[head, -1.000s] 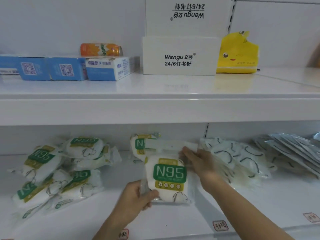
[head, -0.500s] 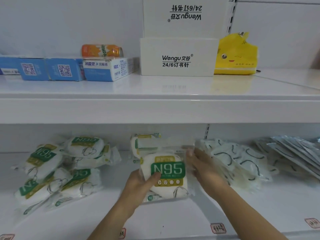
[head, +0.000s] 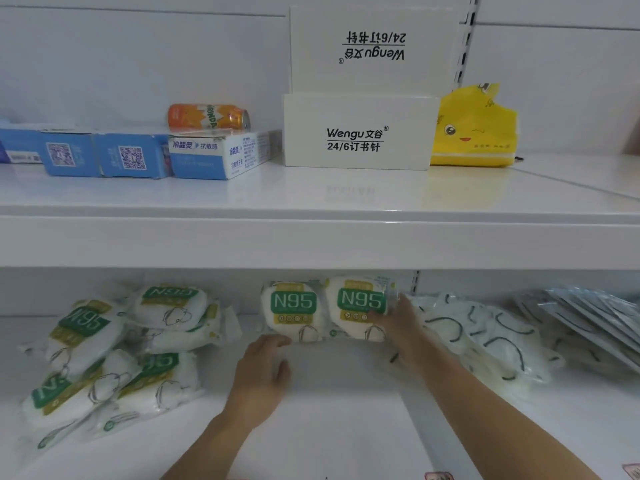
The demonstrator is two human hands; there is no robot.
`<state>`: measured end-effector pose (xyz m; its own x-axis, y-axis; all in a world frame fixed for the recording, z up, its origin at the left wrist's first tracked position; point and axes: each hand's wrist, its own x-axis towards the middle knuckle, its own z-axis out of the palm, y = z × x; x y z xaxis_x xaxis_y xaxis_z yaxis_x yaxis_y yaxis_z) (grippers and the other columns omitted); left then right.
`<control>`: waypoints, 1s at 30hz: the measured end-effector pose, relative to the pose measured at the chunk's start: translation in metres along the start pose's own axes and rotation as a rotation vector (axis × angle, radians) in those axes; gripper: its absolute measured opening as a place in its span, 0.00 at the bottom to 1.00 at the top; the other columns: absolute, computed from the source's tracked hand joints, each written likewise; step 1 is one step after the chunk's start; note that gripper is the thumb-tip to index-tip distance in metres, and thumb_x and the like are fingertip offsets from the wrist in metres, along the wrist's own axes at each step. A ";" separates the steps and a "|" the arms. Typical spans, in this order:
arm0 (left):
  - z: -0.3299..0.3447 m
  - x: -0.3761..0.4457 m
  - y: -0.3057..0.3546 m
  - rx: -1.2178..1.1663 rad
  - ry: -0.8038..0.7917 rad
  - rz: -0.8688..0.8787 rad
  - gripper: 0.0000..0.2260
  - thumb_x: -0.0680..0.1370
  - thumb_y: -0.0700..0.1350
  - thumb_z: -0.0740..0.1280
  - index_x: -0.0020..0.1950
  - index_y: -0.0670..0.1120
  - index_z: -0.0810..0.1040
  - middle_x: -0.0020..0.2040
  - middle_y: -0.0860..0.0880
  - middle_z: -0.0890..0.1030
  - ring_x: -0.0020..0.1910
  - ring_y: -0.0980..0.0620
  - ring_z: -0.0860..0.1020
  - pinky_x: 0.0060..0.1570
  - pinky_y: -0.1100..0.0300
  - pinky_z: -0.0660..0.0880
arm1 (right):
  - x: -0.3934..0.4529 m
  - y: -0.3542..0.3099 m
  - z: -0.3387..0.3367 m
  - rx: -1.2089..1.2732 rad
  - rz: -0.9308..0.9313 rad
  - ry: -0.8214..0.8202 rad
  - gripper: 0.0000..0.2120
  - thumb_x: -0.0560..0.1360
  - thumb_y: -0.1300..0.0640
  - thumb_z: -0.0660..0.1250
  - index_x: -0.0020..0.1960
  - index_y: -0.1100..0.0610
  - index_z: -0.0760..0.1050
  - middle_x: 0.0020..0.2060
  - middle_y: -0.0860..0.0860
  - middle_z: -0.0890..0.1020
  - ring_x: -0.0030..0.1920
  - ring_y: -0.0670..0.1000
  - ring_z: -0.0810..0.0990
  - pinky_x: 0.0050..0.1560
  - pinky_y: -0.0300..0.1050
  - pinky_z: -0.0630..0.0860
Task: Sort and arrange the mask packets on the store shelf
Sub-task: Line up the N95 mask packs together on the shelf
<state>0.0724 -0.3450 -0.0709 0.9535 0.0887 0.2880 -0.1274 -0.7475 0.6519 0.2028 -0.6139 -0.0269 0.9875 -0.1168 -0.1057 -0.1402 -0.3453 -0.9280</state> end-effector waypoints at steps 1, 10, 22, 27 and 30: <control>0.002 0.001 -0.001 0.054 -0.011 0.028 0.18 0.77 0.43 0.67 0.65 0.57 0.74 0.62 0.60 0.73 0.63 0.57 0.72 0.63 0.54 0.71 | 0.009 0.004 0.004 -0.018 0.015 0.010 0.33 0.67 0.56 0.82 0.67 0.60 0.71 0.59 0.55 0.81 0.56 0.55 0.81 0.51 0.48 0.81; 0.016 0.005 -0.007 0.379 -0.071 0.119 0.29 0.75 0.49 0.60 0.77 0.53 0.65 0.77 0.52 0.67 0.74 0.49 0.67 0.62 0.47 0.69 | 0.029 0.002 0.017 -0.203 0.076 0.015 0.34 0.59 0.45 0.77 0.63 0.52 0.75 0.48 0.50 0.82 0.43 0.50 0.80 0.40 0.41 0.79; 0.012 0.001 -0.002 0.358 -0.085 0.091 0.27 0.75 0.51 0.54 0.74 0.51 0.69 0.74 0.53 0.67 0.69 0.50 0.68 0.64 0.51 0.69 | -0.019 -0.013 0.027 0.034 -0.025 0.124 0.30 0.75 0.65 0.70 0.73 0.58 0.62 0.60 0.56 0.78 0.50 0.51 0.77 0.46 0.48 0.77; 0.011 -0.004 -0.008 0.380 0.020 0.167 0.15 0.72 0.50 0.55 0.49 0.49 0.80 0.50 0.54 0.77 0.49 0.49 0.76 0.45 0.55 0.75 | -0.041 -0.008 0.036 -0.086 -0.120 0.215 0.35 0.80 0.58 0.65 0.81 0.58 0.50 0.77 0.59 0.65 0.74 0.60 0.67 0.70 0.56 0.67; -0.001 -0.016 -0.019 0.379 0.006 0.264 0.14 0.73 0.48 0.59 0.52 0.48 0.82 0.52 0.53 0.80 0.50 0.51 0.79 0.44 0.57 0.78 | -0.064 -0.006 0.054 -0.175 -0.389 0.337 0.37 0.79 0.64 0.67 0.81 0.58 0.51 0.78 0.59 0.61 0.77 0.60 0.61 0.73 0.55 0.63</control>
<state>0.0587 -0.3318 -0.0870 0.9001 -0.1336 0.4147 -0.2553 -0.9331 0.2534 0.1441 -0.5541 -0.0334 0.8954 -0.2315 0.3804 0.1926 -0.5689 -0.7996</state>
